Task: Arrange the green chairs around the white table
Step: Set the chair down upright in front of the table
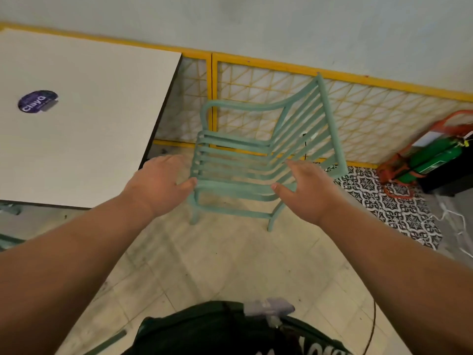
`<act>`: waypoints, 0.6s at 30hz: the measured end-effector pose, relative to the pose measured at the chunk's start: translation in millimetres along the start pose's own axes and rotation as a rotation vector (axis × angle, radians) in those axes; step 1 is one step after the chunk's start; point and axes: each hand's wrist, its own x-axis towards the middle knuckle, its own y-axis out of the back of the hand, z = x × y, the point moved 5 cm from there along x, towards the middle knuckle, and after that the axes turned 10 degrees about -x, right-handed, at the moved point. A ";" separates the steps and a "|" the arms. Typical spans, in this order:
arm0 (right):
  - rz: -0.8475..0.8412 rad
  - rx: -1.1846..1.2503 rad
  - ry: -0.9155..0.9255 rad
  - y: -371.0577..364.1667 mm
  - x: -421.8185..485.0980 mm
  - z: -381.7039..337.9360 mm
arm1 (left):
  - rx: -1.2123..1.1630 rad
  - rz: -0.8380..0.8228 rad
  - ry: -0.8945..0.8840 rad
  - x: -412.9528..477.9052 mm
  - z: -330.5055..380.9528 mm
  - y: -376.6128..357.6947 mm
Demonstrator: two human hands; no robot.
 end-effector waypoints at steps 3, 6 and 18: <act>0.006 -0.017 0.019 2.7 -4.6 -8.7 | -0.031 0.010 0.023 -10.7 -7.0 7.4; -0.021 -0.029 0.074 -2.6 -13.2 -25.0 | -0.042 0.004 0.084 -28.2 -22.6 3.6; -0.141 -0.147 0.525 -47.3 -39.8 -123.6 | -0.132 0.217 0.480 -180.3 -106.6 -23.9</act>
